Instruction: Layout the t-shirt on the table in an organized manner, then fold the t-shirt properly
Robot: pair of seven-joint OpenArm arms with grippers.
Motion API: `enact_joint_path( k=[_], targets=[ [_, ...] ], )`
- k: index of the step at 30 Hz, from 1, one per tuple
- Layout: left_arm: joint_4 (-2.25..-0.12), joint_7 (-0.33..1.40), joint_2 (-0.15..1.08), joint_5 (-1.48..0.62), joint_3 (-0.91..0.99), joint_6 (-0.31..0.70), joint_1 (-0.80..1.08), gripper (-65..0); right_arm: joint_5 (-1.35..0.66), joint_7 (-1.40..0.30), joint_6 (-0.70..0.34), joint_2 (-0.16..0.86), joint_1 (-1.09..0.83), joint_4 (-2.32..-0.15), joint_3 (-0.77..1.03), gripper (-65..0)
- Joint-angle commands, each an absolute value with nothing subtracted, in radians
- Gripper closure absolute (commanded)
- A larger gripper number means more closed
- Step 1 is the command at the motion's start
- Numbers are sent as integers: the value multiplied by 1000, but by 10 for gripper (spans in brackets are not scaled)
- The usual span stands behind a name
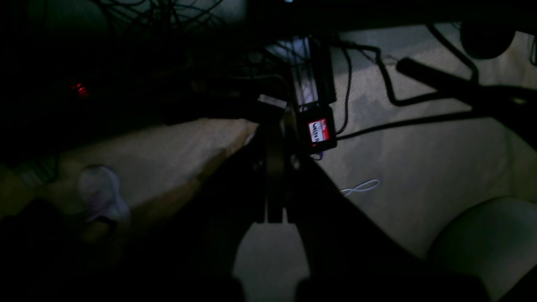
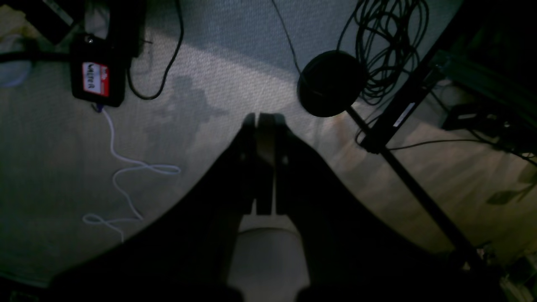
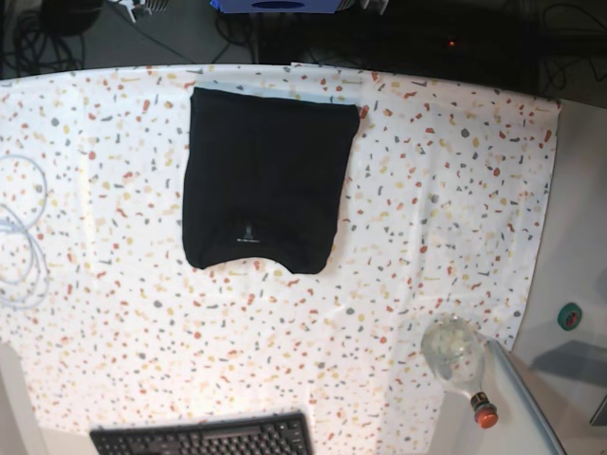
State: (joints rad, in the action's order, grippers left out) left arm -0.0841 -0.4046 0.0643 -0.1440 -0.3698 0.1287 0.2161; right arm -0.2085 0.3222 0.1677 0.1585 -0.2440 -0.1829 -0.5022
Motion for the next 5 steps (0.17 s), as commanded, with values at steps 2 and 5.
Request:
enact_joint_path(
  k=[2,5],
  targets=[
    [-85,-414,74,-148,-369,125,225,0,-209,329,176,148,-245,-183,-503,0],
    [-87,-414,88,-148,-367,125,223,0,-209,332,176,136,-234,-183,-503,0]
  ],
)
